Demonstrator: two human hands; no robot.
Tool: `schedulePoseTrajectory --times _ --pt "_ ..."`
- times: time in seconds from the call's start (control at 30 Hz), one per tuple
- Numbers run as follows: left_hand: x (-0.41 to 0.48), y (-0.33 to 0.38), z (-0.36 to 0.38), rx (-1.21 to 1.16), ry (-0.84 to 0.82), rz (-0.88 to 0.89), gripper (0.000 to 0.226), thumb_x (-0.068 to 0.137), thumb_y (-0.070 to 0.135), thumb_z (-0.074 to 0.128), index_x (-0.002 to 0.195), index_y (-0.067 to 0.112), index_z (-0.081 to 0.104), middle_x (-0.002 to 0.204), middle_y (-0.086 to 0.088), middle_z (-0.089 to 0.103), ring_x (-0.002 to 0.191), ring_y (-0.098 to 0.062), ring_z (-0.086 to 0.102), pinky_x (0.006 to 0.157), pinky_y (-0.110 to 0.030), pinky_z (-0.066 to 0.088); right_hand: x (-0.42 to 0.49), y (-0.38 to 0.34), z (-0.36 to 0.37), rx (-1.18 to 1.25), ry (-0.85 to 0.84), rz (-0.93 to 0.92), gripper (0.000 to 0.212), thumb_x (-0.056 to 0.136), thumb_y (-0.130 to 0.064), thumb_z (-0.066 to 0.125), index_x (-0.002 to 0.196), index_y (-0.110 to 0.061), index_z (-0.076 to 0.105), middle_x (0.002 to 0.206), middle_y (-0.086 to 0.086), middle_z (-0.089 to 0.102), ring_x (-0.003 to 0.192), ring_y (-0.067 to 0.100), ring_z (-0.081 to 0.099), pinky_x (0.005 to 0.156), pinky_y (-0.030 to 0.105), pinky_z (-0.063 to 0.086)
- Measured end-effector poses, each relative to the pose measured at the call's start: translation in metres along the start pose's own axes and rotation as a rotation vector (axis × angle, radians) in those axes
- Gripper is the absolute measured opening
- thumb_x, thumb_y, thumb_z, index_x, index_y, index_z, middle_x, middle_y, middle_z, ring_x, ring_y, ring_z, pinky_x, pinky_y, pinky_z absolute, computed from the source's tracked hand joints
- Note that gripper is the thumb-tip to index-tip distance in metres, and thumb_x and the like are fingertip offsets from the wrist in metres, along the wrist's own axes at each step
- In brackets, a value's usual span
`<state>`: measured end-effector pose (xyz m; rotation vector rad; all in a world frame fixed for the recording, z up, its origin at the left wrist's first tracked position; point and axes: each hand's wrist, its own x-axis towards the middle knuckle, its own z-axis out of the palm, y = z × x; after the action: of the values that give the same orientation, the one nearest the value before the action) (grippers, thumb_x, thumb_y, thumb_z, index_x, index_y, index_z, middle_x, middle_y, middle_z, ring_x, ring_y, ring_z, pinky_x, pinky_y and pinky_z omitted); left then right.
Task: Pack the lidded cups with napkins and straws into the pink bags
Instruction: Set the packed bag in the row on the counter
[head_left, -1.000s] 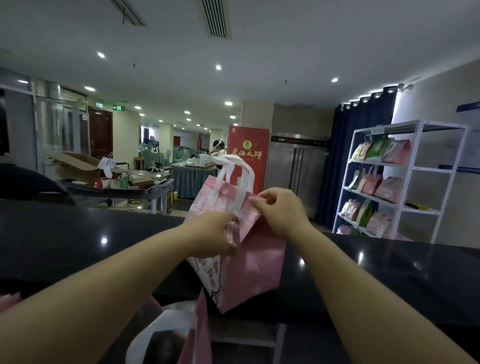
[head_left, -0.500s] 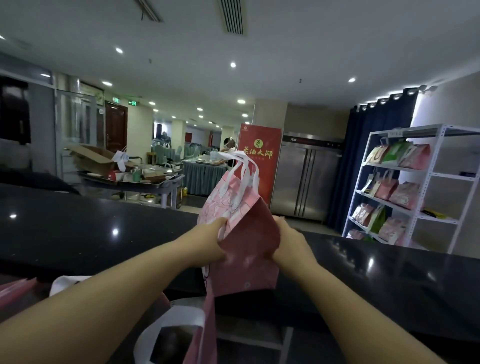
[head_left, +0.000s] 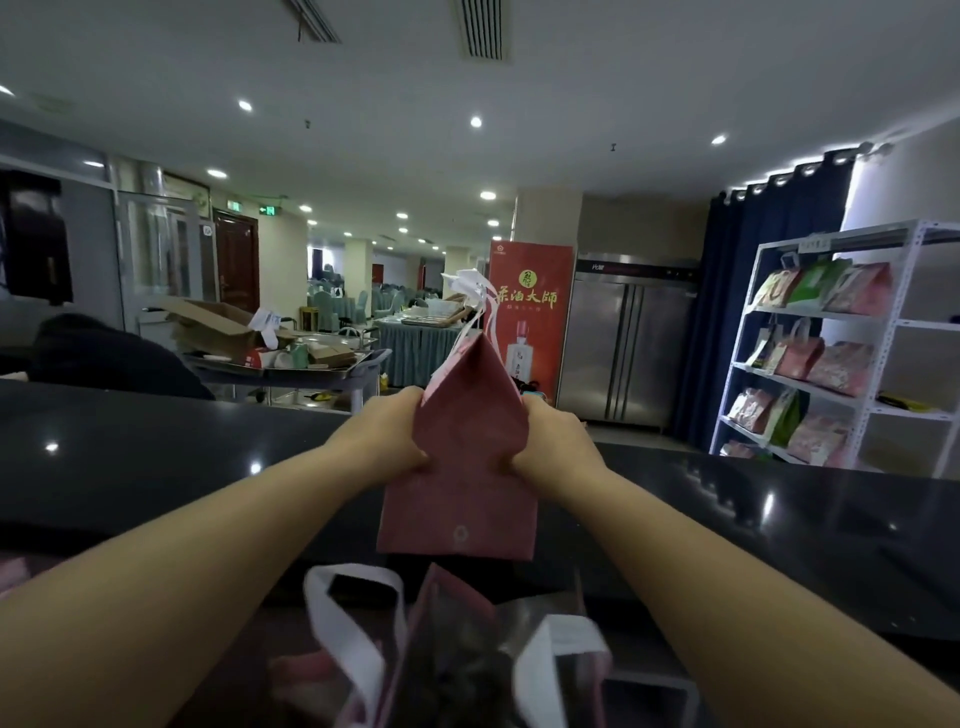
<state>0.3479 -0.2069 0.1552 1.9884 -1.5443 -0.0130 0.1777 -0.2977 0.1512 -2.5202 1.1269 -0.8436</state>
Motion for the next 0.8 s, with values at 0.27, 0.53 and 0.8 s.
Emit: schedulePoseTrajectory --times 0.27,0.53,0.8 --pt "0.005 -0.114 -0.068 0.032 -0.067 -0.024 0.068 0.063 0.016 0.080 0.120 0.021 0.045 0.114 -0.005 0.062 0.095 -0.022 0.060 0.081 -0.041 0.053 0.042 -0.103 0.066 -0.019 -0.126 0.004 0.046 0.081 -0.004 0.054 0.124 -0.014 0.046 0.111 0.011 0.061 0.100 0.029 0.057 0.082 0.039 0.051" --pt "0.006 -0.194 -0.088 -0.013 0.036 -0.020 0.079 0.065 0.004 0.068 0.130 0.033 0.032 0.100 -0.005 0.064 0.084 -0.022 0.062 0.070 -0.042 0.055 0.062 -0.156 0.127 0.004 -0.092 0.004 0.053 0.082 -0.001 0.054 0.129 -0.017 0.036 0.116 0.019 0.056 0.097 0.036 0.057 0.079 0.042 0.051" --pt "0.013 -0.245 -0.087 0.014 0.120 -0.044 0.075 0.069 -0.001 0.061 0.129 0.033 0.032 0.107 -0.009 0.065 0.087 -0.026 0.062 0.071 -0.043 0.054 0.079 -0.182 0.165 0.017 -0.071 -0.038 0.060 0.083 0.003 0.053 0.136 -0.017 0.031 0.110 0.019 0.058 0.096 0.036 0.057 0.076 0.041 0.049"
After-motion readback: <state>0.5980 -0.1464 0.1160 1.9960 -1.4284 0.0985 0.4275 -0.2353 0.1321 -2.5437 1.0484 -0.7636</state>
